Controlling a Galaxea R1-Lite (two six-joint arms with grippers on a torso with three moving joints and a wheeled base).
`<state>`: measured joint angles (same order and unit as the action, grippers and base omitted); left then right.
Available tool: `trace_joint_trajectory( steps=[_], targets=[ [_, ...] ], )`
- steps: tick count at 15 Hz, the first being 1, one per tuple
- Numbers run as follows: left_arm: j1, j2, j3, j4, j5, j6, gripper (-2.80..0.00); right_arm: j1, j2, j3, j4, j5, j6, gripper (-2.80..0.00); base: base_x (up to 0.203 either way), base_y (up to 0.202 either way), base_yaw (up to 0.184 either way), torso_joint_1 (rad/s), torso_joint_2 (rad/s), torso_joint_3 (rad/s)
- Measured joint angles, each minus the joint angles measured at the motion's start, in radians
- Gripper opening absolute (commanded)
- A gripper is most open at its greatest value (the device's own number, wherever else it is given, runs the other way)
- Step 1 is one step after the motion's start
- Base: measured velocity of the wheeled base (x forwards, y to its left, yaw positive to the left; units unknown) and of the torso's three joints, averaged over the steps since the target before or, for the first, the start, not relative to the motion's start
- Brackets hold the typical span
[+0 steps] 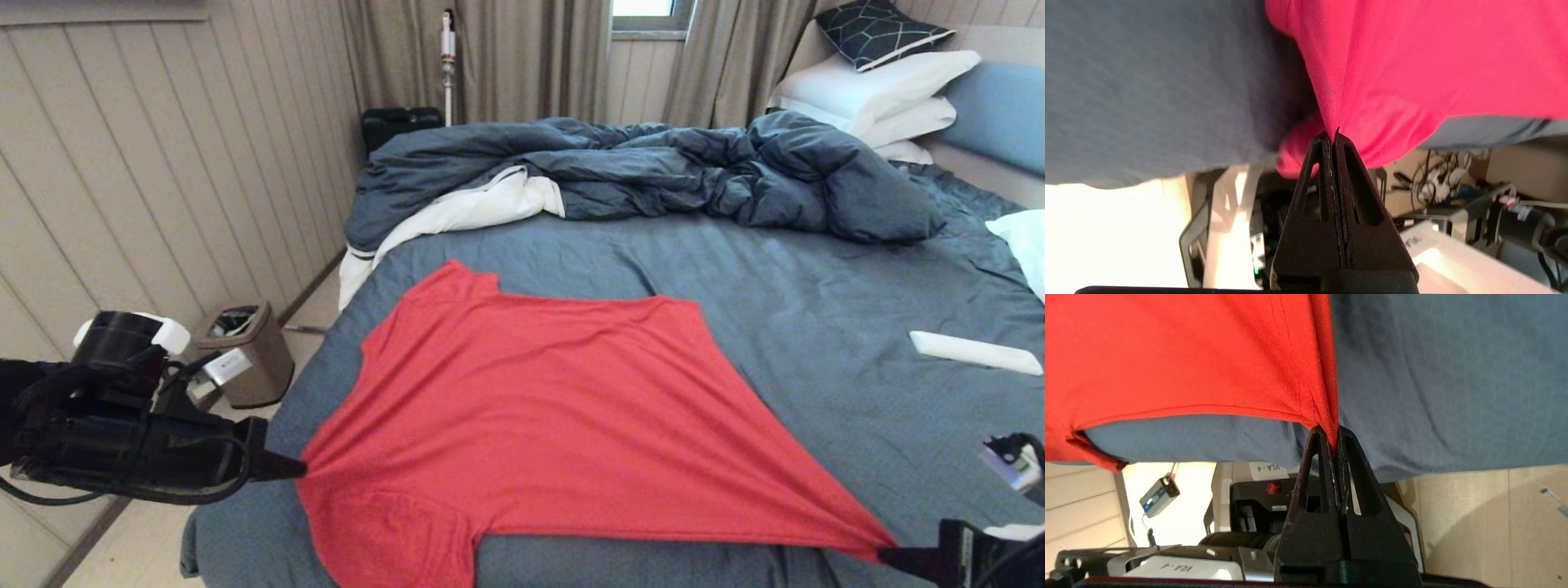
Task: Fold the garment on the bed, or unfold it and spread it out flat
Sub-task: Fold the red T-shirt
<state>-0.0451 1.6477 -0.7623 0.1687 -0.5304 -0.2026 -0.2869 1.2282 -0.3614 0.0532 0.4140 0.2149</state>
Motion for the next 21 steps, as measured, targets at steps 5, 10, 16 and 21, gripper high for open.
trace_joint_trajectory(
  steps=[5, 10, 16, 21],
  targets=[
    [0.026, 0.01, -0.052, 0.044, 0.0, 0.031, -2.8, -0.038, -0.045, -0.007, 0.075, 0.012, -0.033, -2.8, 0.0, 0.0, 0.0, 0.0, 0.0, 0.0],
    [0.043, 0.009, -0.091, 0.188, -0.004, 0.148, -2.8, -0.047, -0.09, -0.031, 0.176, 0.02, -0.055, -2.8, 0.0, 0.0, 0.0, 0.0, 0.0, 0.0],
    [0.06, -0.027, -0.094, 0.321, -0.003, 0.251, -2.8, -0.048, -0.159, -0.043, 0.276, 0.02, -0.089, -2.8, 0.0, 0.0, 0.0, 0.0, 0.0, 0.0],
    [0.068, -0.055, -0.089, 0.391, -0.005, 0.306, -2.8, -0.047, -0.195, -0.07, 0.326, 0.021, -0.094, -2.8, 0.0, 0.0, 0.0, 0.0, 0.0, 0.0]
  ],
)
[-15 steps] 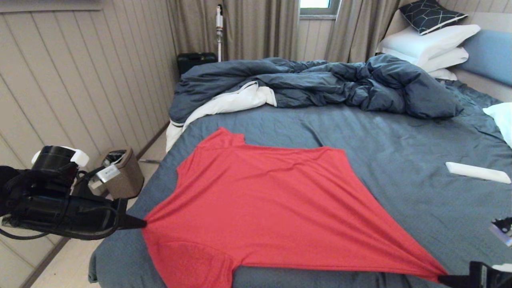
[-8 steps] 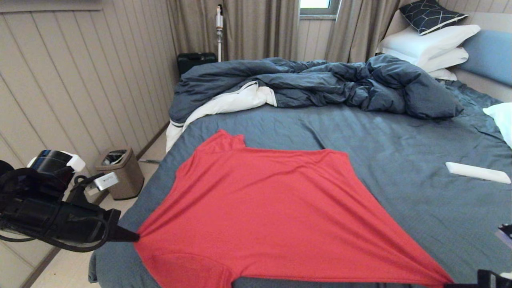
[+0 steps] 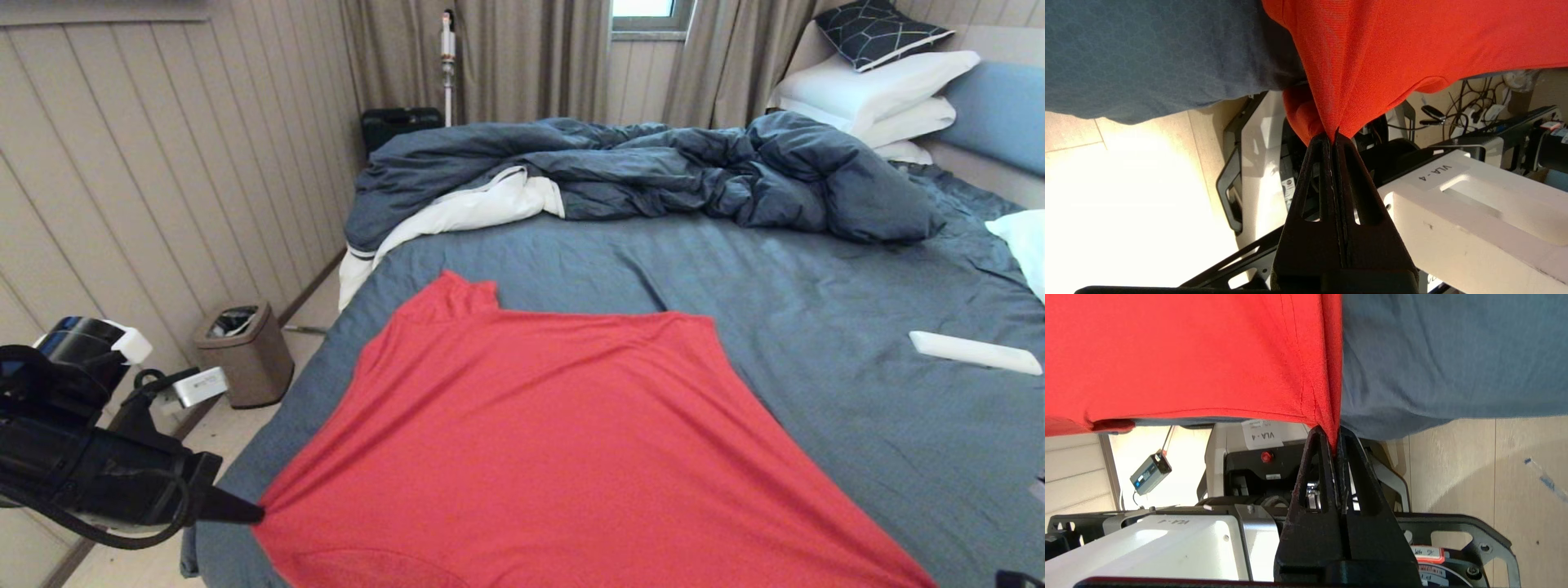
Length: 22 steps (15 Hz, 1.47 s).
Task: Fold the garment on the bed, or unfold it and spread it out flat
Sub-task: Fold the red T-shirt
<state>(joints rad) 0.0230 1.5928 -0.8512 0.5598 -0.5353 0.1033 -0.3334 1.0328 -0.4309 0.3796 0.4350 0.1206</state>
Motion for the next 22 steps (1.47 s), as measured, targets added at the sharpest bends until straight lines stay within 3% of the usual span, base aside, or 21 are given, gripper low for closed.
trace_joint_trajectory(
  steps=[5, 14, 22],
  targets=[
    [0.0, 0.046, -0.142, 0.006, -0.005, -0.049, -2.8, 0.004, 0.079, -0.127, 0.001, 0.018, 0.013, -2.8, 0.0, 0.0, 0.0, 0.0, 0.0, 0.0],
    [0.004, 0.329, -0.472, 0.046, -0.006, -0.131, -2.8, 0.028, 0.474, -0.41, -0.015, 0.021, 0.027, -2.8, 0.0, 0.0, 0.0, 0.0, 0.0, 0.0],
    [0.003, 0.469, -0.518, -0.087, -0.008, -0.192, -2.8, 0.086, 0.675, -0.527, -0.036, 0.02, 0.027, -2.8, 0.0, 0.0, 0.0, 0.0, 0.0, 0.0]
  ],
)
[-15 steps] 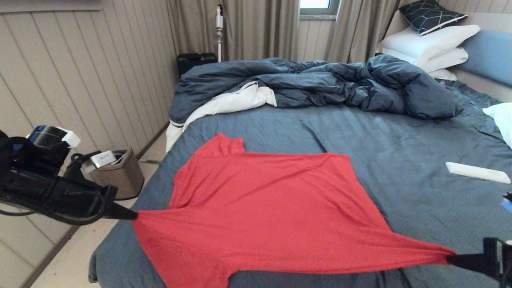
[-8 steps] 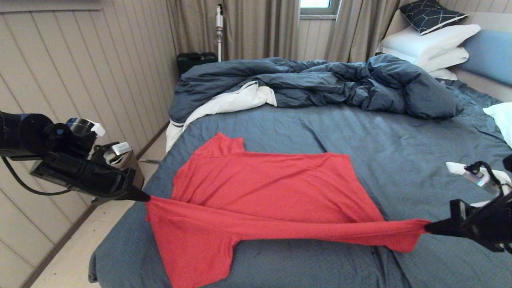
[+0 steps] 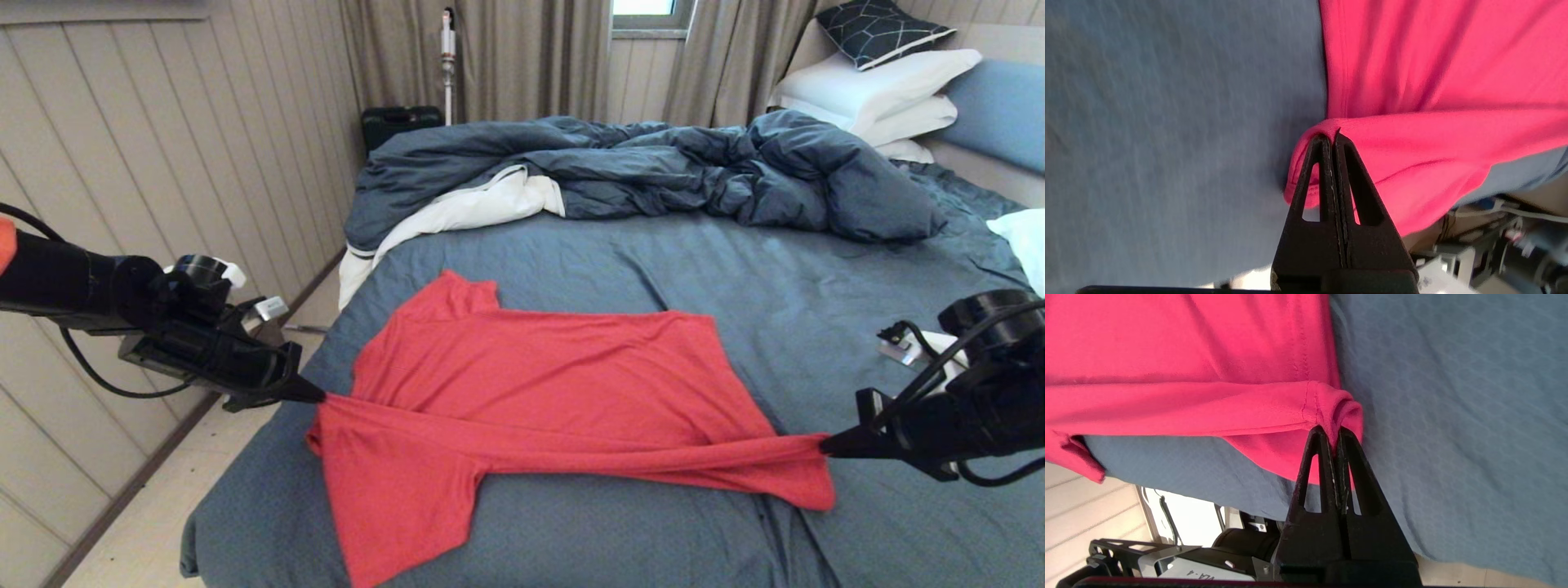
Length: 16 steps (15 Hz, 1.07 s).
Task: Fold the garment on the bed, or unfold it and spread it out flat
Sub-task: Fold the red T-shirt
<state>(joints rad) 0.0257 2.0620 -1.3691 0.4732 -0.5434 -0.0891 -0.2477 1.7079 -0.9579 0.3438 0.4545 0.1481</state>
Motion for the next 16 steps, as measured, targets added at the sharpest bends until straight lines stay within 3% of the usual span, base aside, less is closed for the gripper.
trace_joint_trajectory(
  steps=[2, 3, 4, 5, 11, 16],
  targets=[
    [0.0, 0.008, 0.0, -0.041, 0.0, -0.035, -2.8, 0.006, 0.011, -0.004, -0.006, -0.001, 0.0, -2.8, 0.0, 0.0, 0.0, 0.0, 0.0, 0.0],
    [0.0, 0.011, 0.0, -0.054, 0.0, -0.04, -2.8, 0.007, 0.016, -0.004, -0.007, -0.001, 0.0, 0.0, 0.0, 0.0, 0.0, 0.0, 0.0, 0.0],
    [0.0, 0.012, 0.001, -0.056, 0.001, -0.042, -2.8, 0.008, 0.021, -0.002, -0.009, -0.003, -0.001, 0.0, 0.0, 0.0, 0.0, 0.0, 0.0, 0.0],
    [0.0, 0.013, 0.002, -0.057, 0.002, -0.042, 0.0, 0.008, 0.024, 0.0, -0.009, -0.003, -0.001, 0.0, 0.0, 0.0, 0.0, 0.0, 0.0, 0.0],
    [0.0, -0.015, 0.028, -0.043, -0.001, -0.046, 0.0, 0.005, 0.008, 0.002, -0.011, -0.003, -0.003, 0.0, 0.0, 0.0, 0.0, 0.0, 0.0, 0.0],
    [0.032, -0.153, 0.179, -0.049, -0.014, -0.032, 0.0, 0.002, -0.108, 0.041, -0.006, -0.002, -0.004, 0.0, 0.0, 0.0, 0.0, 0.0, 0.0, 0.0]
  ],
)
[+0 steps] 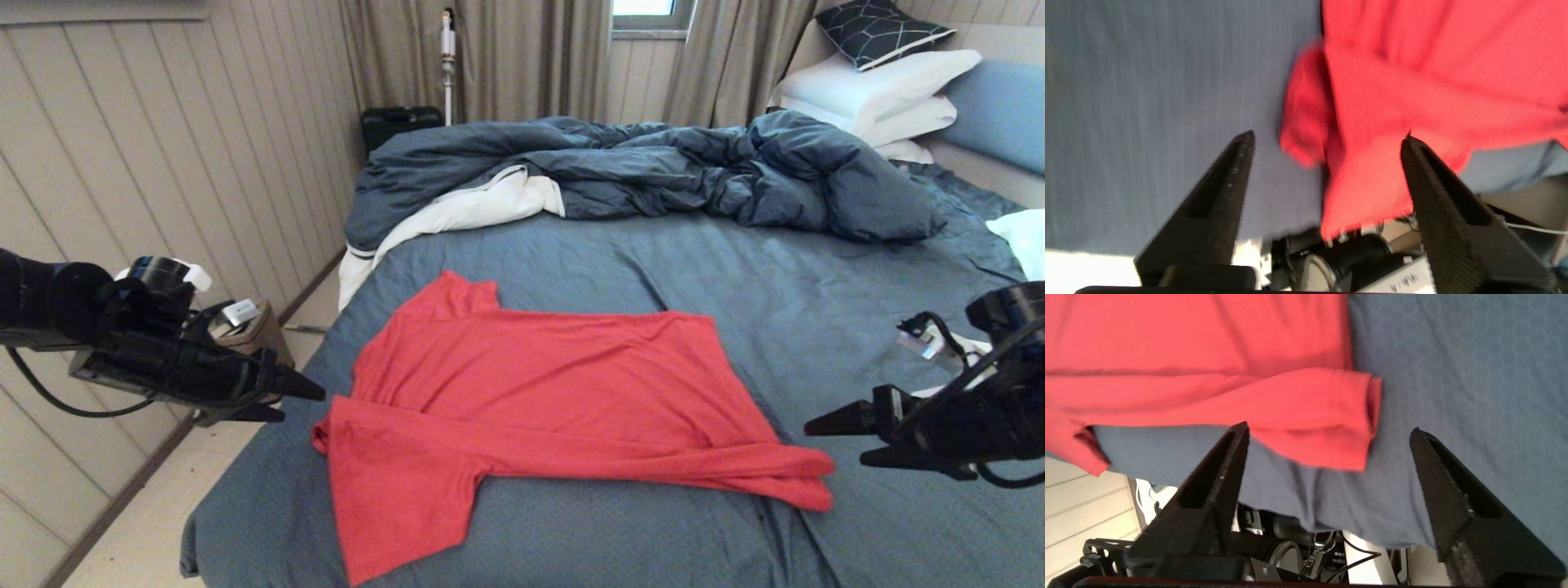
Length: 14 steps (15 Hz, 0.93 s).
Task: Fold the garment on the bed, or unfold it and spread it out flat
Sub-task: Fold the red T-shirt
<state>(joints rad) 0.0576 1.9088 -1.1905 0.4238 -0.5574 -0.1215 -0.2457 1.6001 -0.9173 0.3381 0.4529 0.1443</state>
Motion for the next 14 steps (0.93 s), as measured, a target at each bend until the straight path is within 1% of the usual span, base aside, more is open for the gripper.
trace_joint_trajectory(
  steps=[1, 2, 3, 4, 7, 11, 12, 14],
  targets=[
    [0.01, -0.035, 0.048, -0.001, -0.008, 0.007, 0.0, -0.002, -0.026, 0.016, 0.0, 0.0, -0.001, 0.0, 0.0, 0.0, 0.0, 0.0, 0.0, 0.0],
    [0.02, -0.07, 0.105, -0.002, -0.013, 0.02, 0.0, -0.002, -0.05, 0.037, 0.0, 0.0, -0.003, -2.8, 0.0, 0.0, 0.0, 0.0, 0.0, 0.0],
    [0.03, -0.106, 0.169, -0.008, -0.015, 0.037, 0.0, -0.003, -0.075, 0.063, -0.003, 0.001, -0.007, -2.8, 0.0, 0.0, 0.0, 0.0, 0.0, 0.0],
    [0.038, -0.14, 0.238, -0.018, -0.016, 0.057, -2.8, -0.005, -0.096, 0.089, -0.004, 0.001, -0.01, -2.8, 0.0, 0.0, 0.0, 0.0, 0.0, 0.0],
    [0.054, -0.243, 0.45, -0.094, -0.018, 0.099, -2.8, -0.027, -0.149, 0.145, 0.002, -0.001, -0.019, -2.8, 0.0, 0.0, 0.0, 0.0, 0.0, 0.0],
    [0.061, -0.338, 0.709, -0.308, -0.012, 0.114, -2.8, -0.049, -0.204, 0.202, 0.008, -0.006, -0.013, -2.8, 0.0, 0.0, 0.0, 0.0, 0.0, 0.0],
    [0.051, -0.349, 0.759, -0.362, -0.009, 0.116, -2.8, -0.054, -0.213, 0.21, 0.009, -0.007, -0.011, -2.8, 0.0, 0.0, 0.0, 0.0, 0.0, 0.0],
    [0.0, -0.356, 0.824, -0.446, -0.007, 0.117, -2.8, -0.067, -0.235, 0.21, 0.041, -0.01, -0.009, -2.8, 0.0, 0.0, 0.0, 0.0, 0.0, 0.0]
  ],
)
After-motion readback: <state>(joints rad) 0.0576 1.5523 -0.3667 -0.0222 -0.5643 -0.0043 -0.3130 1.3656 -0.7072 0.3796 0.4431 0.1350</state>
